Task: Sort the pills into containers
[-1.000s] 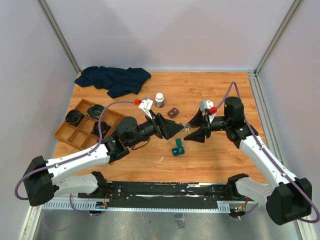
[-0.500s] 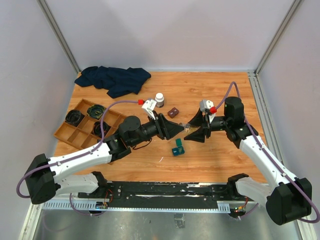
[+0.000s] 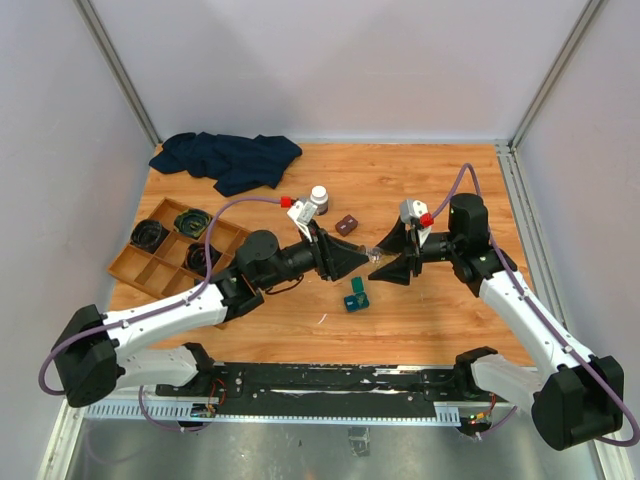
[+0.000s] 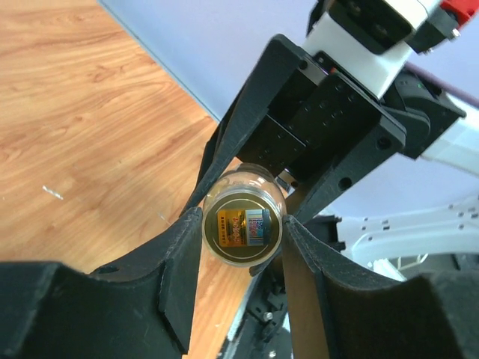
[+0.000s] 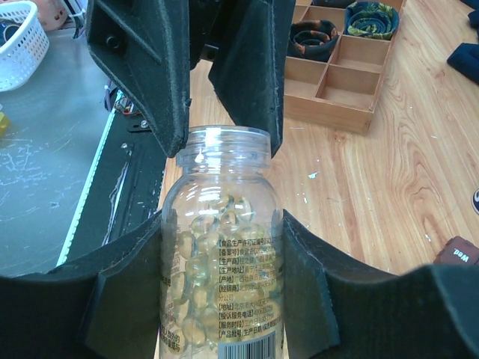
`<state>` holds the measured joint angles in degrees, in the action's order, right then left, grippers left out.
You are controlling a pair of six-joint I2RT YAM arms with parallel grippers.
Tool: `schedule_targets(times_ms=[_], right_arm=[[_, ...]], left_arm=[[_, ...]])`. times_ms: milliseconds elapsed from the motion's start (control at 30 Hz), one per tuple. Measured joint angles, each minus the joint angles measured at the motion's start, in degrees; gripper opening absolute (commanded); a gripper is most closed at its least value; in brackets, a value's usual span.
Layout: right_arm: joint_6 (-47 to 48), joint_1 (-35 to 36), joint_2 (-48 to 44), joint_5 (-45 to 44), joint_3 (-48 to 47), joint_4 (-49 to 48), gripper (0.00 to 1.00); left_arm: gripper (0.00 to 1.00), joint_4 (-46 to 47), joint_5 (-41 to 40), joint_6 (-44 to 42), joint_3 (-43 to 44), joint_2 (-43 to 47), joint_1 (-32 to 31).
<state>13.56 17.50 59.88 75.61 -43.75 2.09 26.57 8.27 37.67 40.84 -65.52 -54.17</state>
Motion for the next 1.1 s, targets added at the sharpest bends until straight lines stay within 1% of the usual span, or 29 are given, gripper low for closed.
schedule_targets(times_ms=[67, 100, 233, 367, 467, 567, 600, 633, 700, 767, 900, 1000, 1100], right_arm=[[0.02, 0.0, 0.0, 0.0, 0.0, 0.17, 0.01], [0.0, 0.0, 0.0, 0.02, 0.0, 0.26, 0.01], [0.02, 0.0, 0.0, 0.7, 0.0, 0.33, 0.0], [0.11, 0.0, -0.02, 1.2, 0.0, 0.37, 0.01], [0.42, 0.0, -0.02, 1.29, 0.0, 0.61, 0.01], [0.52, 0.0, -0.02, 0.92, 0.0, 0.81, 0.01], [0.55, 0.0, -0.02, 0.83, 0.0, 0.81, 0.01], [0.61, 0.0, -0.02, 0.79, 0.0, 0.81, 0.01], [0.72, 0.0, -0.02, 0.63, 0.0, 0.76, 0.01], [0.87, -0.02, -0.02, 0.2, 0.0, 0.72, 0.0], [0.83, 0.0, -0.11, 0.26, 0.0, 0.55, 0.01], [0.83, 0.0, -0.11, 0.24, 0.0, 0.5, 0.0], [0.83, 0.0, -0.11, 0.24, 0.0, 0.48, 0.01]], left_arm=[[0.22, 3.17, 3.96, -3.61, -0.98, -0.52, 0.98], [0.19, 3.61, 4.57, -4.26, -1.09, -0.61, 1.46], [0.13, 6.21, 11.67, -14.27, -1.44, -1.03, 3.1], [0.13, 7.21, 18.34, -24.57, -1.44, -1.38, 4.61], [0.13, 7.78, 22.99, -30.69, -1.16, -2.23, 5.92], [0.16, 7.91, 27.71, -35.45, -0.11, -3.63, 7.5], [0.19, 7.87, 28.92, -36.63, 0.28, -4.04, 7.91], [0.29, 7.78, 29.94, -37.75, 0.74, -4.46, 8.28], [0.53, 7.45, 31.32, -39.06, 1.57, -5.16, 8.74], [0.72, 6.8, 32.09, -39.65, 2.45, -5.73, 9.07], [0.99, 7.19, 30.27, -39.26, 2.71, -6.1, 9.09], [0.99, 9.03, 27.54, -36.52, 2.29, -4.98, 9.09], [0.99, 10.16, 24.83, -31.41, 2.21, -2.49, 9.11]])
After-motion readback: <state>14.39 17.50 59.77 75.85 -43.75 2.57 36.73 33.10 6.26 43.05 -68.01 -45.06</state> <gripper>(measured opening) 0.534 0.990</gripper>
